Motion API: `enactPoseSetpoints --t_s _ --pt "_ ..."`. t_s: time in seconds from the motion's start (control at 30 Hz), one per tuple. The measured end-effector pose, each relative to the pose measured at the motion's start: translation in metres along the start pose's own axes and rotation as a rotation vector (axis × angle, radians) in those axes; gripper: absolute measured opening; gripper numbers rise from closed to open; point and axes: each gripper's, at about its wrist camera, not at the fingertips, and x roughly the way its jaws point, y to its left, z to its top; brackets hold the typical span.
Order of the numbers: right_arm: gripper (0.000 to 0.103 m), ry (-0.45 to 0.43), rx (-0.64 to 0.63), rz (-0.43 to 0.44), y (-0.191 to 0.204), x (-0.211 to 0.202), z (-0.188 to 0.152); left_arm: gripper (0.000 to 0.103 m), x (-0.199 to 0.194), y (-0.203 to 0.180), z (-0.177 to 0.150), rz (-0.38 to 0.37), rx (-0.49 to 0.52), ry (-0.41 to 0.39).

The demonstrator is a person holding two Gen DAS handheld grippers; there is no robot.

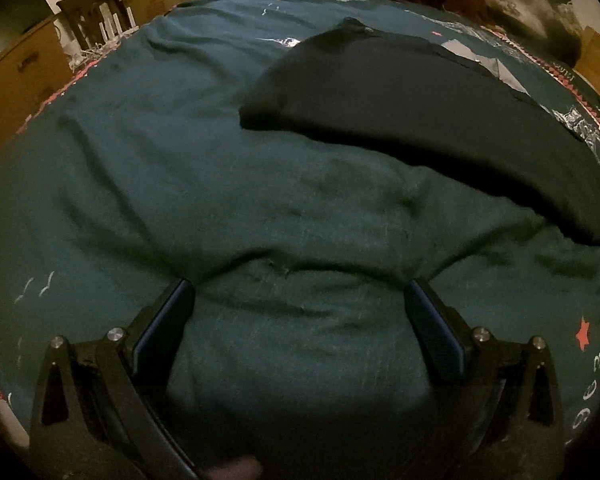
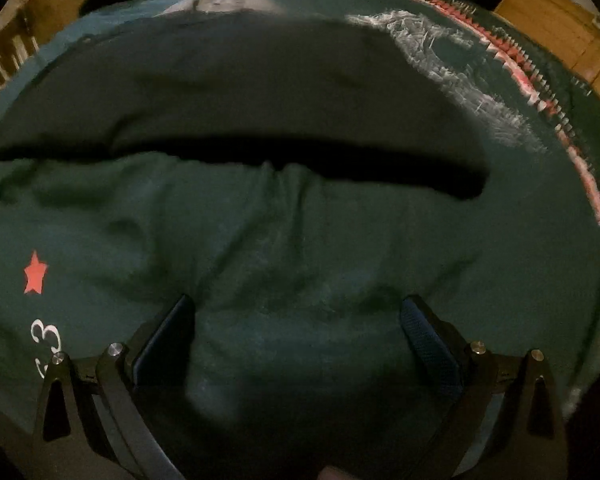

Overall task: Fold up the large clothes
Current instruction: 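Lower both grippers onto the folded black shirt's edge and grasp it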

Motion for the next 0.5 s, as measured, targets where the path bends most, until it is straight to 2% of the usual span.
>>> enactPoseSetpoints --t_s 0.1,0.17,0.3,0.33,0.4,0.5 --pt "0.103 -0.026 -0.020 0.003 -0.001 0.000 -0.002 0.103 0.001 0.001 0.006 -0.017 -0.004 0.044" --pt "0.103 -0.033 -0.021 0.018 -0.004 0.002 -0.003 0.102 -0.006 0.009 0.012 -0.081 -0.055 0.062" --pt "0.103 -0.042 -0.021 0.038 -0.007 0.003 -0.004 0.103 -0.032 0.026 0.027 -0.276 -0.177 -0.042" --pt "0.103 -0.046 -0.024 0.039 -0.007 0.002 -0.003 0.103 -0.034 0.029 0.032 -0.346 -0.200 -0.053" --pt "0.103 -0.055 -0.025 0.042 -0.007 0.002 -0.003 0.102 -0.026 0.038 0.043 -0.491 -0.266 -0.046" --pt "0.103 -0.070 -0.032 0.038 -0.005 0.003 -0.003 0.102 0.001 0.052 0.049 -0.628 -0.379 -0.003"
